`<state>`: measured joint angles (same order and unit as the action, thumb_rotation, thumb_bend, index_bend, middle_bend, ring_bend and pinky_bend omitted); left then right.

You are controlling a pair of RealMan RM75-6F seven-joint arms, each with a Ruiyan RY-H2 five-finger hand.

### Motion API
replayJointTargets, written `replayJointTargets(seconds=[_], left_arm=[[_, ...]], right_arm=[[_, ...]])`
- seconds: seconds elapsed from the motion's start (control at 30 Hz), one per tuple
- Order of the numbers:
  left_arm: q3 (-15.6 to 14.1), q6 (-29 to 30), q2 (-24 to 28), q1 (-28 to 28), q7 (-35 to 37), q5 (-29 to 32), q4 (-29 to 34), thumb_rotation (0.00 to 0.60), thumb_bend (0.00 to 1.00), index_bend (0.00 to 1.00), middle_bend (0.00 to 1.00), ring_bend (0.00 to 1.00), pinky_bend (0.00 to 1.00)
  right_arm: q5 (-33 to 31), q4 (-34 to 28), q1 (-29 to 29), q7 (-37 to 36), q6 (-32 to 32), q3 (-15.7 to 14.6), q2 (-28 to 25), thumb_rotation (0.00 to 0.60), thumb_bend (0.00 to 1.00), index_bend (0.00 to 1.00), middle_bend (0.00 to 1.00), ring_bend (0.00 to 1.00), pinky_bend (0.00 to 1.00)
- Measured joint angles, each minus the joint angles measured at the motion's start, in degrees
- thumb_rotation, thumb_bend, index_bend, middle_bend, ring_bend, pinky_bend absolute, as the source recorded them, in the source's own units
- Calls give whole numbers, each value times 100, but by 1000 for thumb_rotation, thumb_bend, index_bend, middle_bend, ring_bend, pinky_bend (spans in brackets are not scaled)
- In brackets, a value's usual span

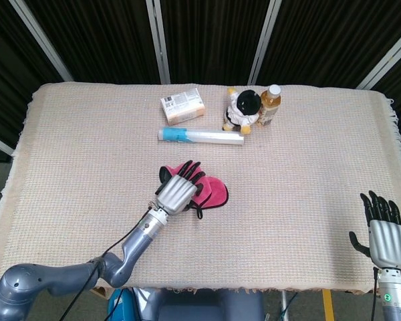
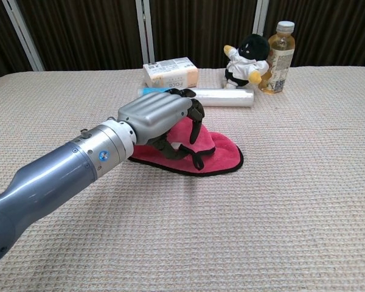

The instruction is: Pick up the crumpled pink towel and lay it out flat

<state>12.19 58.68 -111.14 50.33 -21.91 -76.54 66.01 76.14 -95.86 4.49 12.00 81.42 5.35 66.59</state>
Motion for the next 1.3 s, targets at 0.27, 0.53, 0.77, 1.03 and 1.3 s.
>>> replayJointTargets(seconds=[0.27, 0.53, 0.77, 1.03, 1.3], left_arm=[[-8, 3, 36, -14, 36, 3, 25, 600, 497, 578, 214, 0, 38], [151, 7, 88, 43, 77, 51, 144, 600, 507, 584, 217, 0, 38], [650, -159, 180, 405, -7, 187, 356, 600, 507, 588, 220, 0, 38], [1768, -711, 271, 1426, -431, 797, 358, 600, 506, 588, 222, 0, 38], [2692, -1182, 193, 2781, -974, 1682, -373, 600, 506, 590, 227, 0, 39]], right_arm=[[-14, -17, 0, -10, -11, -2, -7, 600, 333, 0, 0, 0, 0], [-45, -54, 5, -32, -53, -7, -17, 600, 333, 0, 0, 0, 0], [-116, -106, 19, -8, -102, 0, -21, 600, 333, 0, 0, 0, 0], [-320, -211, 52, 51, -195, 48, 3, 600, 333, 0, 0, 0, 0], [-495, -353, 150, 203, -337, 106, 18, 600, 332, 0, 0, 0, 0]])
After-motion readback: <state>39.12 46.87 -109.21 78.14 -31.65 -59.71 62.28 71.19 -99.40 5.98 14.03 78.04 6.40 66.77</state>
